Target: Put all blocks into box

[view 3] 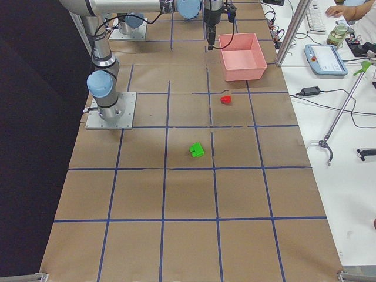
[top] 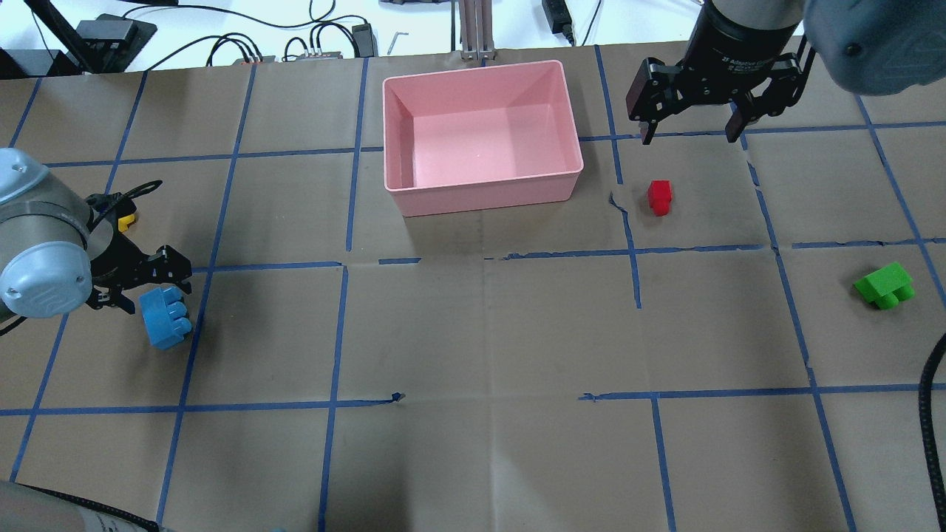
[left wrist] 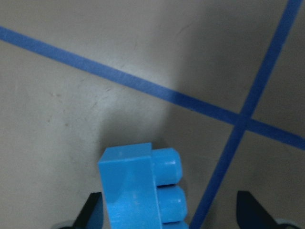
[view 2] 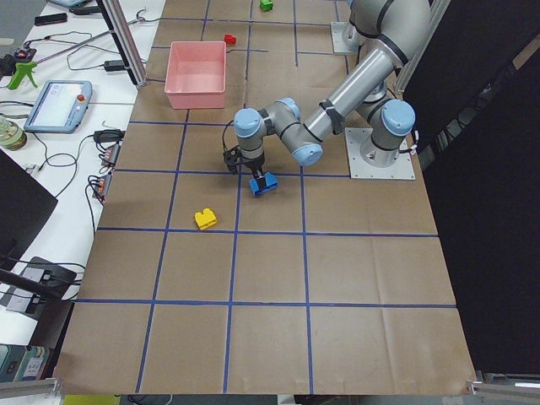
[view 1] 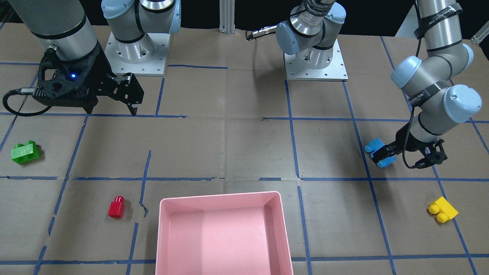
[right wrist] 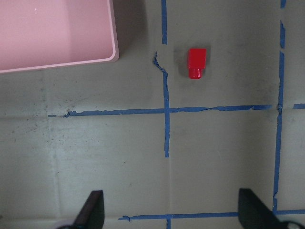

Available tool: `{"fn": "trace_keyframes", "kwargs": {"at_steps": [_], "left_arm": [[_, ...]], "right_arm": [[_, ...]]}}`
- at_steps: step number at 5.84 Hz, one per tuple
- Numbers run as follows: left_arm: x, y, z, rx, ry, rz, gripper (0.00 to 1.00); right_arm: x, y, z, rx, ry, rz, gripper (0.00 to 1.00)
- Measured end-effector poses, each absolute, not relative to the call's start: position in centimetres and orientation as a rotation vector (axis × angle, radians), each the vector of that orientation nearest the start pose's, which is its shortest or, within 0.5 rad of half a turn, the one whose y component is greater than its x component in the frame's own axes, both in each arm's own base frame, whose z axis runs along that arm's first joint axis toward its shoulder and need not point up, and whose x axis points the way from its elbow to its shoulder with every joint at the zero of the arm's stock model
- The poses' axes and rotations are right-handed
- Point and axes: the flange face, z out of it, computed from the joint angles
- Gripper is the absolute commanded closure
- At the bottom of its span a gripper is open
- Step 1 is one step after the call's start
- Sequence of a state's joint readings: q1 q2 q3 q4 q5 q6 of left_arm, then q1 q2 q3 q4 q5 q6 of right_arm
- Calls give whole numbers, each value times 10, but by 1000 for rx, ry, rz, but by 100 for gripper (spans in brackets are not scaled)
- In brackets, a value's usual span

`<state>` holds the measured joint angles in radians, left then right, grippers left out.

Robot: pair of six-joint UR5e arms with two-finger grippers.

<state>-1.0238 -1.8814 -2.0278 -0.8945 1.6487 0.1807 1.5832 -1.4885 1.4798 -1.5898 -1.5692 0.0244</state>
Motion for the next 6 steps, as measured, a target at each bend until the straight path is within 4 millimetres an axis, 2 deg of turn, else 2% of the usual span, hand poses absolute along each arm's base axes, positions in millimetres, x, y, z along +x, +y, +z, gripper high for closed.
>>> {"fn": "trace_keyframes", "kwargs": {"at_steps": [1, 2, 3, 4, 5, 6], "left_arm": [[154, -492, 178, -559, 3034, 206, 3], [154, -492, 172, -557, 3037, 223, 28], [154, -493, 167, -550, 3041, 236, 74], [155, -493, 166, -545, 3041, 239, 93], [154, -495, 171, -530, 3041, 228, 96], [148, -507, 187, -490, 3044, 177, 100]], "right_arm": [[130, -531, 493, -3, 3138, -47, 0], [109, -536, 493, -32, 3135, -46, 0], [80, -542, 491, -82, 3133, -42, 0], [49, -547, 488, -137, 3130, -35, 0], [11, -551, 484, -219, 3127, -35, 0], [-38, -554, 477, -322, 3118, -28, 0]]}}
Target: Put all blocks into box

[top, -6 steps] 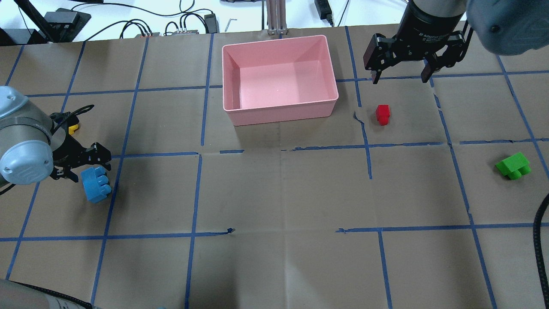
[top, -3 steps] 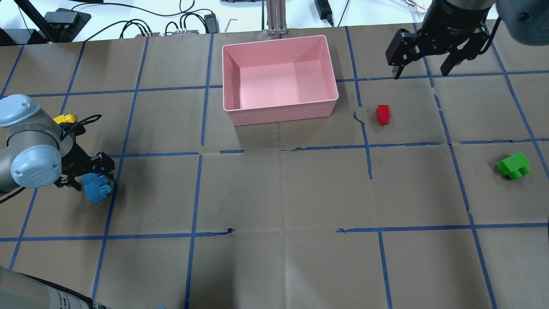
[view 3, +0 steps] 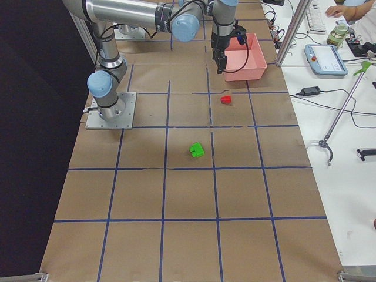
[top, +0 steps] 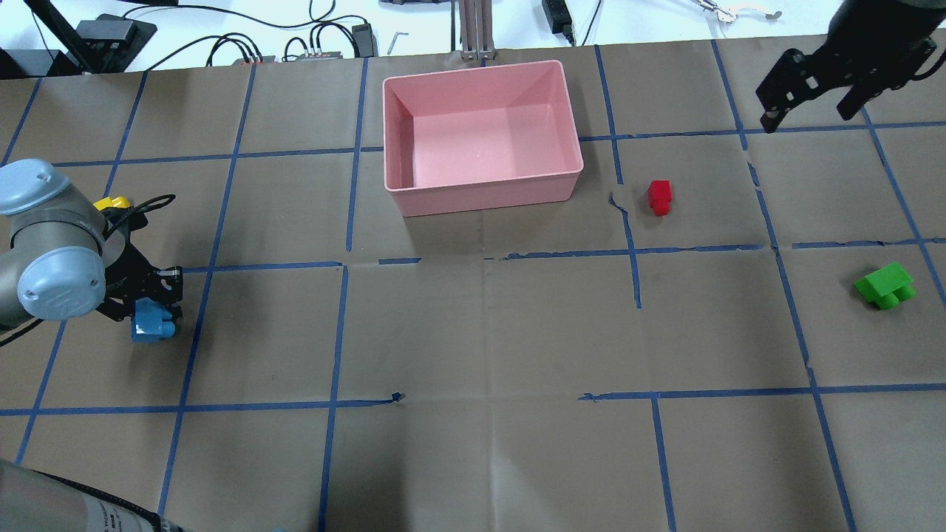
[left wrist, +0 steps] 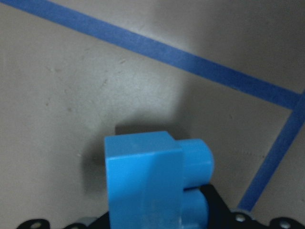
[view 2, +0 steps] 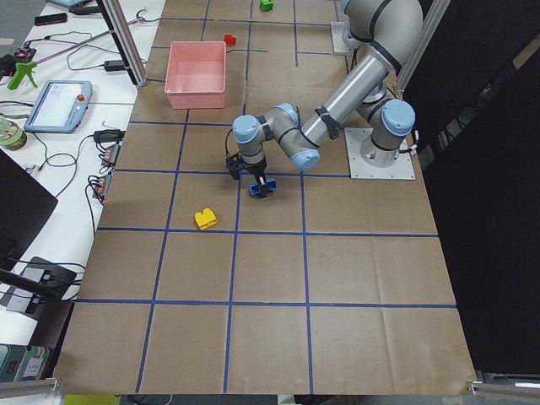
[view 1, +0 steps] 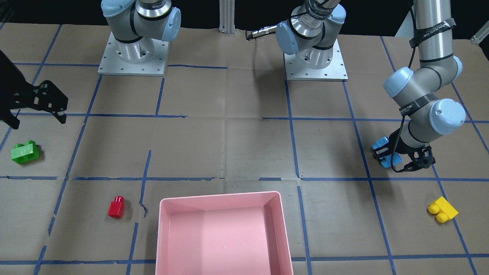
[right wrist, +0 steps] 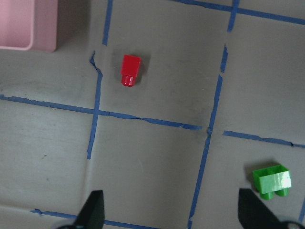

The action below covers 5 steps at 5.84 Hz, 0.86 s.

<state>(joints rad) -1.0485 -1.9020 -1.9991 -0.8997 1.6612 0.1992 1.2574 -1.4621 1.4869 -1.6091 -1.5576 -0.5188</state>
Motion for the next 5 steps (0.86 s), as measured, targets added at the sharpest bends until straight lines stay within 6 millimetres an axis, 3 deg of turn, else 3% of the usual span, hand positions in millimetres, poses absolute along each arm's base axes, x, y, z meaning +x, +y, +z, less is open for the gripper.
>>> {"fn": "trace_keyframes", "kwargs": {"at_steps": [1, 3, 4, 5], "left_arm": [[125, -538, 221, -405, 3056, 101, 100], [43, -610, 311, -199, 3101, 1, 100], [-9, -635, 351, -83, 3158, -120, 100], [-77, -659, 381, 84, 3207, -249, 100]], "right_arm": [[-98, -556, 466, -420, 3108, -24, 0], [-216, -550, 436, -598, 3095, -43, 0], [-253, -548, 415, -622, 3075, -22, 0], [-266, -548, 388, -602, 3052, 12, 0]]}}
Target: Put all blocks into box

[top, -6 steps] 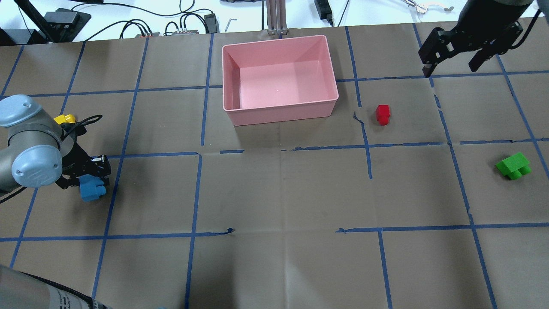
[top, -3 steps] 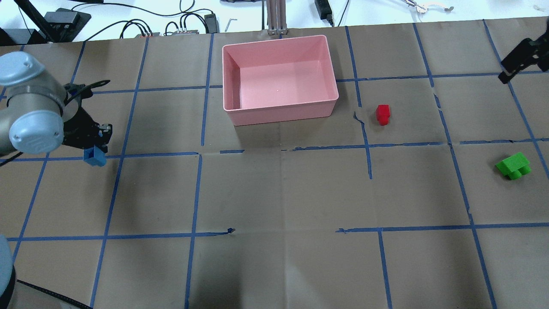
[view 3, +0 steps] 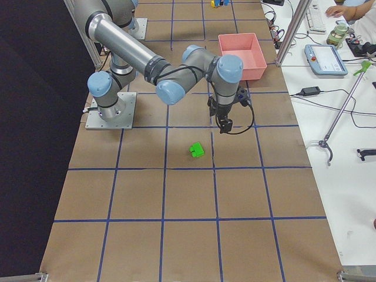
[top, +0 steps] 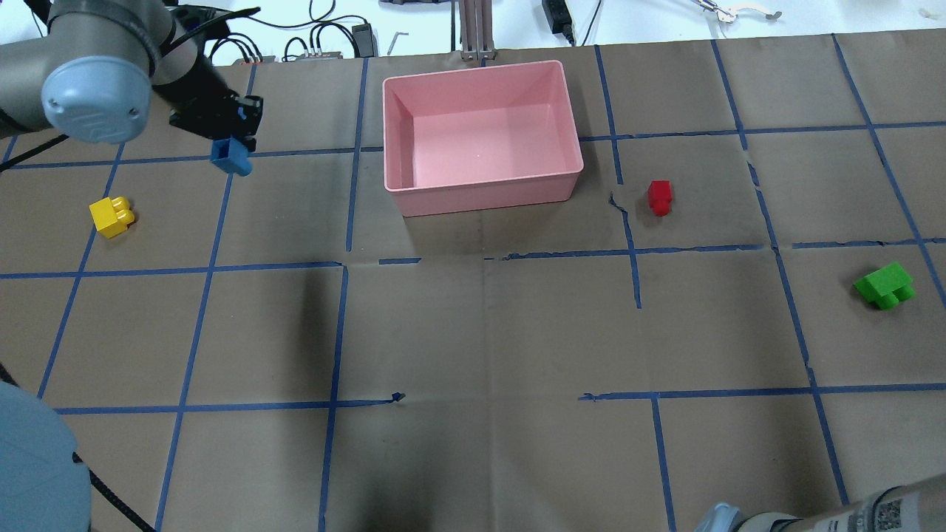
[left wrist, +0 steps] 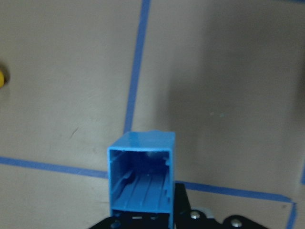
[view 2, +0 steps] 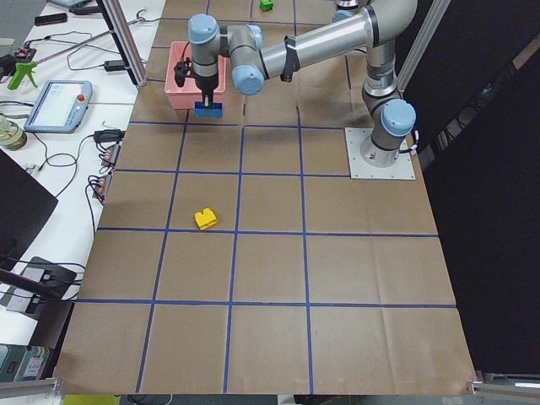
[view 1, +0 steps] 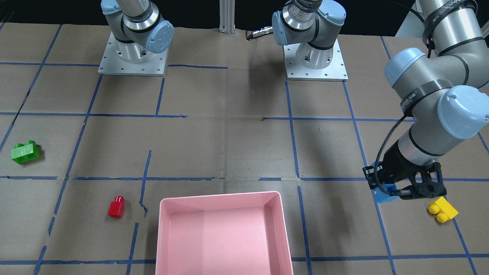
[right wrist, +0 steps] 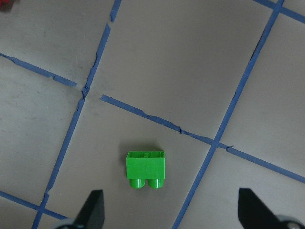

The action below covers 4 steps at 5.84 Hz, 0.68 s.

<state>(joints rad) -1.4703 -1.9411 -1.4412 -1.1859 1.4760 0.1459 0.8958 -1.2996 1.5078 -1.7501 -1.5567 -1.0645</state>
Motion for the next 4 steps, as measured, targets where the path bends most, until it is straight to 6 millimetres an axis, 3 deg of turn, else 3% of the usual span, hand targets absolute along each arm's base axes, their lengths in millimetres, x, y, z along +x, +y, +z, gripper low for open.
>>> {"fn": "trace_keyframes", "kwargs": {"at_steps": [1, 2, 3, 4], "left_arm": [[-155, -684, 384, 287, 3215, -316, 100], [-215, -702, 360, 435, 3204, -338, 58], [-249, -714, 330, 511, 3192, -350, 1], [-260, -717, 317, 535, 3187, -354, 0]], "right_arm": [[-268, -545, 355, -549, 3047, 31, 0], [-263, -539, 323, -519, 3061, 23, 0], [-256, -529, 290, -518, 3077, 4, 0], [-248, -519, 263, -526, 3090, -14, 0]]}}
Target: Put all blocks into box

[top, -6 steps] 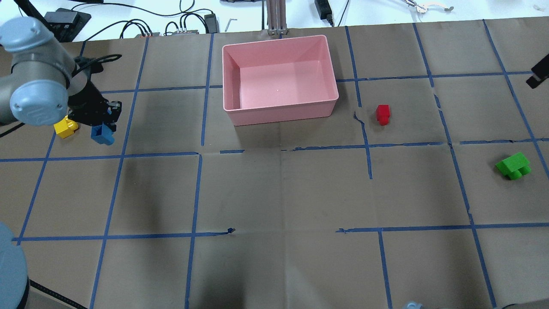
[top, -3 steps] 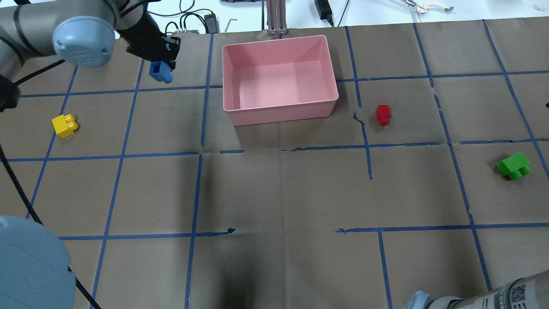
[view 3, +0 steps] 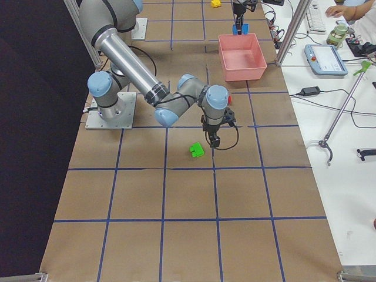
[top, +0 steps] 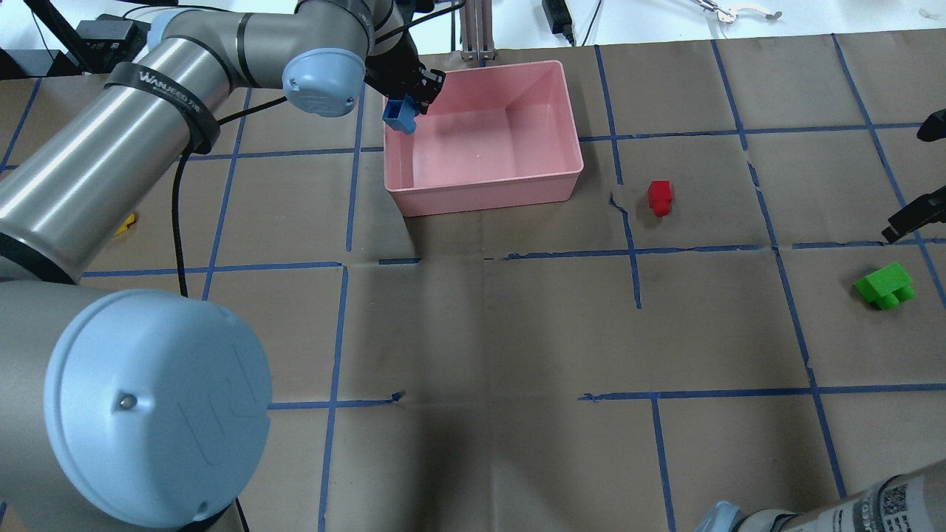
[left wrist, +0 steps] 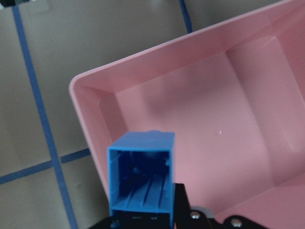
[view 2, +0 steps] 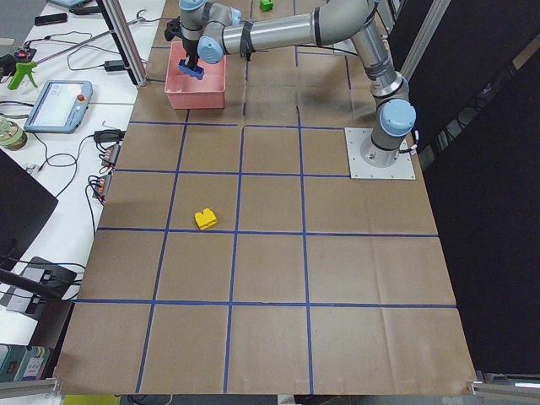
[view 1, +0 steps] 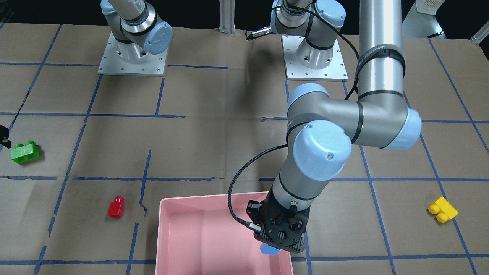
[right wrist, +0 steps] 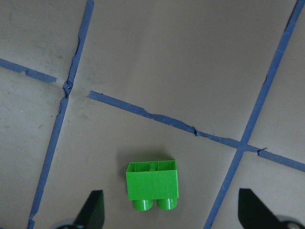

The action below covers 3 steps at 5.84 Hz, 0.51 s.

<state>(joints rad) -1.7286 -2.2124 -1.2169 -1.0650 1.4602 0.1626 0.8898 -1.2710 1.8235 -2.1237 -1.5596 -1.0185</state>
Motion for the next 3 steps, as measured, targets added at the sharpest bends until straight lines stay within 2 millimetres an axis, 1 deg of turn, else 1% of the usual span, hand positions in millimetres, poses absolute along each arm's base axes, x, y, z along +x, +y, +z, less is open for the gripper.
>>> {"fn": "trace_keyframes", "kwargs": {"at_steps": [1, 2, 3], "left_arm": [[-258, -716, 318, 532, 3186, -359, 0], [-233, -717, 323, 477, 3192, -344, 0], [-174, -718, 333, 348, 3206, -308, 0]], "right_arm": [[-243, -513, 245, -562, 3086, -17, 0], [-241, -511, 232, -610, 3068, -6, 0], [-242, -511, 220, -644, 3048, 12, 0]]}}
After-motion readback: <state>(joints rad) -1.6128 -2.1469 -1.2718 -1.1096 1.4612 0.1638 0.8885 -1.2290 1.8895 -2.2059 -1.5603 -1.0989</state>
